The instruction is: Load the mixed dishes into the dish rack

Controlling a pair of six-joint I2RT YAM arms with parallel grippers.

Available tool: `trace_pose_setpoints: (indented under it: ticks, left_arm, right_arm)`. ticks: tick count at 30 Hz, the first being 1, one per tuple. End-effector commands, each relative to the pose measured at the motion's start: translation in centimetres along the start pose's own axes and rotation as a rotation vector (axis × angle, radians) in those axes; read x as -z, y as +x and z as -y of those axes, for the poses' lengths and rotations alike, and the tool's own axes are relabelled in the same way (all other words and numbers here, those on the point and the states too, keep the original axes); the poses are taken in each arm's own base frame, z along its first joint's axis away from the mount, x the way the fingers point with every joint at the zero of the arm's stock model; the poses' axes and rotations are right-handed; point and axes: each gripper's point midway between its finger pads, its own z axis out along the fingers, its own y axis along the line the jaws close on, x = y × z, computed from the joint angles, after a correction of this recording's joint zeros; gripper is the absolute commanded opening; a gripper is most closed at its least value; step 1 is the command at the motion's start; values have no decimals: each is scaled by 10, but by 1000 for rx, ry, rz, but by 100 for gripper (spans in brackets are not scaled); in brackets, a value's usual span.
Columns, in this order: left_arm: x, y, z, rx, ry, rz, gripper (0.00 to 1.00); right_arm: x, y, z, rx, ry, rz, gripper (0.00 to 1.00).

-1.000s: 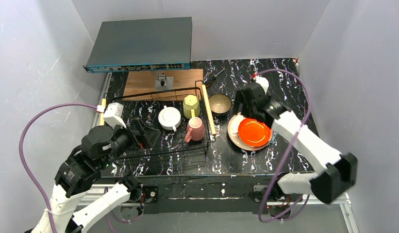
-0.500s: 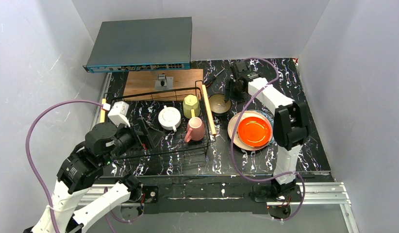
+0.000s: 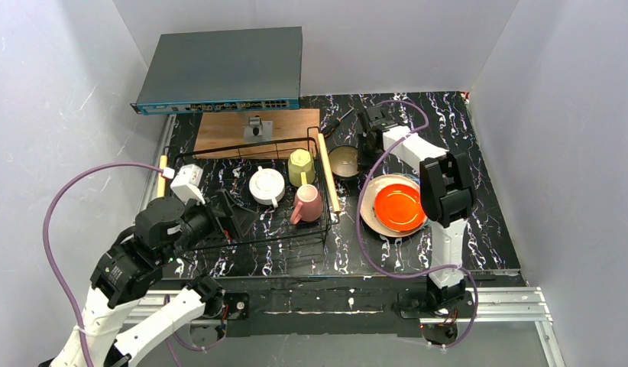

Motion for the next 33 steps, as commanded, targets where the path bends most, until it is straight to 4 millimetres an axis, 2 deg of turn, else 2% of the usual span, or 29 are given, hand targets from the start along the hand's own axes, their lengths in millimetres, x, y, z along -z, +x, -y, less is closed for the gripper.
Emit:
trace_pose_setpoints:
  ticks: [1,5,9,14,18,22,25,31,33]
  left_arm:
    - [-5,10,-5,3,-15,-34,98]
    - [-7,13,-8,15,-23,-34,98]
    - [-13,8,-2,9,-15,-40,98]
    - [-30,11,17,44,61,-68,98]
    - [-38,12,55,105,240,-109,98]
    - [-44,9,104,200,482,-160,98]
    - [-49,8,130,275,627,-205,98]
    - [-57,1,158,356,794,-229,98]
    - [-63,3,159,372,781,-251,98]
  right_arm:
    - [46,-25,12,-31,7,165,1]
    - [102,-33,29,-114,-91,283,1]
    - [169,-23,31,-203,-366,363,1]
    - [229,19,11,-162,-722,374,1]
    - [268,61,-16,-121,-981,325,1]
    - [291,94,-31,-135,-1154,263,1]
    - [302,114,-41,-133,-1216,265,1]
    - [311,141,-64,-102,-1231,271,1]
    - [314,148,-72,-86,-1255,267,1]
